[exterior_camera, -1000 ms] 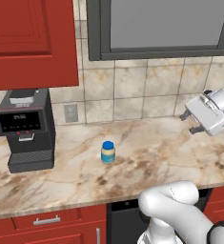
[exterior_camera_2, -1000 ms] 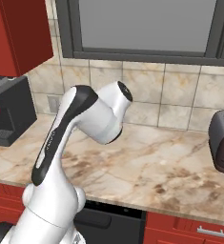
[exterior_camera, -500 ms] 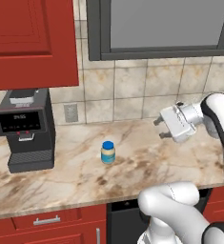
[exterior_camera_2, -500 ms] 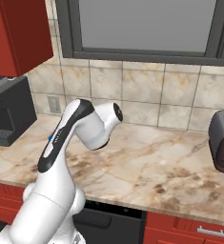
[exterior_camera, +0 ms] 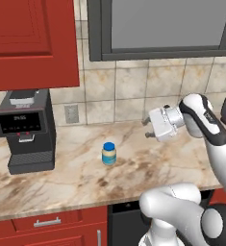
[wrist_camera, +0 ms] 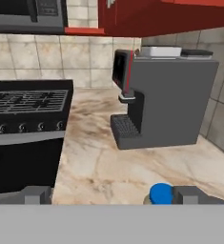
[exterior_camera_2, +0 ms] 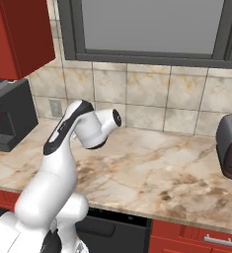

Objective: Place the mustard and mayonnaise from the counter to the top shelf of the fridge. If the existing items in the fridge are on the top shelf, move them to other shelves.

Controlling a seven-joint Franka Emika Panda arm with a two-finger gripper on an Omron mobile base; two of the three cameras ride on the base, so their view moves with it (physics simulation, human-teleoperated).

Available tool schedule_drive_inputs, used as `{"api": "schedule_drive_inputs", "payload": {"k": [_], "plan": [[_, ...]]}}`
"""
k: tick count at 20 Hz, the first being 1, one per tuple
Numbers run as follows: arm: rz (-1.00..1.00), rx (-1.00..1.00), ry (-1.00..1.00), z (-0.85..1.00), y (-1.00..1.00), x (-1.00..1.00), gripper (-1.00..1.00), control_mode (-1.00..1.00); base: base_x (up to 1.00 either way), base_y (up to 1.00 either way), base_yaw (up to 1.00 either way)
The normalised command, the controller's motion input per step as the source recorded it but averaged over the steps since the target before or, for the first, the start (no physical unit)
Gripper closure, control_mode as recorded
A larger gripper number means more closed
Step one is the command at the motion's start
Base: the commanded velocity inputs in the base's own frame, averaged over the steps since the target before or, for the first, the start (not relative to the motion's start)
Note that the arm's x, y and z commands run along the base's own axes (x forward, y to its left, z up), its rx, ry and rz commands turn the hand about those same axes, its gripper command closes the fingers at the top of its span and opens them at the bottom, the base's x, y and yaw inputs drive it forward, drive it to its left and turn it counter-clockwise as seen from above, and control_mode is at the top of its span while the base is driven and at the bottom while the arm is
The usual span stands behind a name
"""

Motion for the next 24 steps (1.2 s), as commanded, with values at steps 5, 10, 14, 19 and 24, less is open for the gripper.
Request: {"api": "schedule_drive_inputs", "payload": {"k": [5, 10, 14, 19, 24], "plan": [[0.00, 0.00, 0.00, -0.26, 0.14, 0.38, -1.00, -1.00, 0.00, 0.00, 0.00], [0.00, 0.00, 0.00, -0.52, 0.23, 0.27, -1.00, -1.00, 0.00, 0.00, 0.00], [0.01, 0.00, 0.00, -0.56, 0.24, 0.18, -1.00, -1.00, 0.00, 0.00, 0.00], [0.03, 0.00, 0.01, -0.38, 0.30, 0.31, -1.00, -1.00, 0.00, 0.00, 0.00], [0.04, 0.00, 0.05, -0.47, 0.30, 0.15, -1.00, -1.00, 0.00, 0.00, 0.00]]}}
